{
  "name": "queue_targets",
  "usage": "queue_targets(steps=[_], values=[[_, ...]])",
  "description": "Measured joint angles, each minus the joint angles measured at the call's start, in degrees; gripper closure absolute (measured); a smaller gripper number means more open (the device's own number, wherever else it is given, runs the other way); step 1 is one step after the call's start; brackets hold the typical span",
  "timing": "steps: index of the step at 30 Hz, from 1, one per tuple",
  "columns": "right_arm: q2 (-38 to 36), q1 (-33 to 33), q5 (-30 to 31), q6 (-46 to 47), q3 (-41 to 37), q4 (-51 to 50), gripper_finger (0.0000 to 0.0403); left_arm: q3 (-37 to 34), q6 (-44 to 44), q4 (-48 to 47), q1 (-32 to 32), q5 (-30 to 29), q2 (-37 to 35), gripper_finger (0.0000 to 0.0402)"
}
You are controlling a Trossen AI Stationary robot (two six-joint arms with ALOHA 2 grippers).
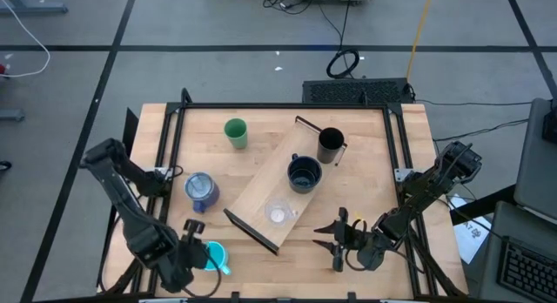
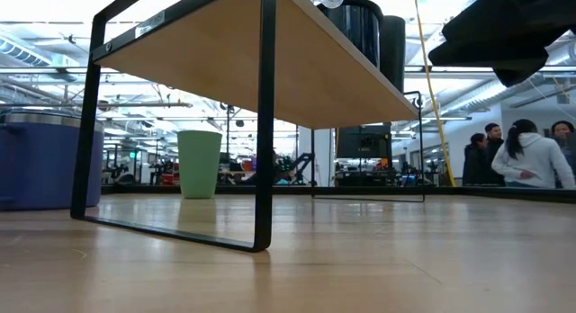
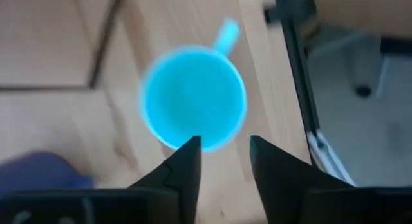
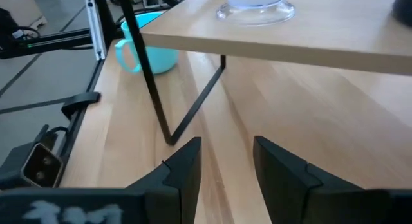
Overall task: Stack small to large cups/mugs on shelf
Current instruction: Put the light blue cup on the shelf aligned with the transparent cup
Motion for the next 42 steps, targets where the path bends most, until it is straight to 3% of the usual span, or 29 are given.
queue_targets(steps=[4,9,15,29,42], values=[[0.0,0.0,1.0,-0.1,0.0,0.0,0.0273,-0.3,-0.2,-0.1,-1.1,2.1,3.3,0.0216],[0.0,0.0,1.0,-0.3,0.0,0.0,0.0273,-0.3,0.3,0.2,-1.4,-1.2,5.8,0.0161],[0.0,0.0,1.0,-0.5,0.0,0.0,0.0273,-0.4,3.7,2.2,-2.0,-2.7,8.4,0.0151],[0.0,0.0,1.0,-1.2,0.0,0.0,0.0273,-0.4,9.9,3.3,-3.3,-4.2,12.6,0.0225],[0.0,0.0,1.0,-1.3,0.0,0.0,0.0273,-0.4,15.0,3.4,-3.2,-4.3,12.6,0.0327]])
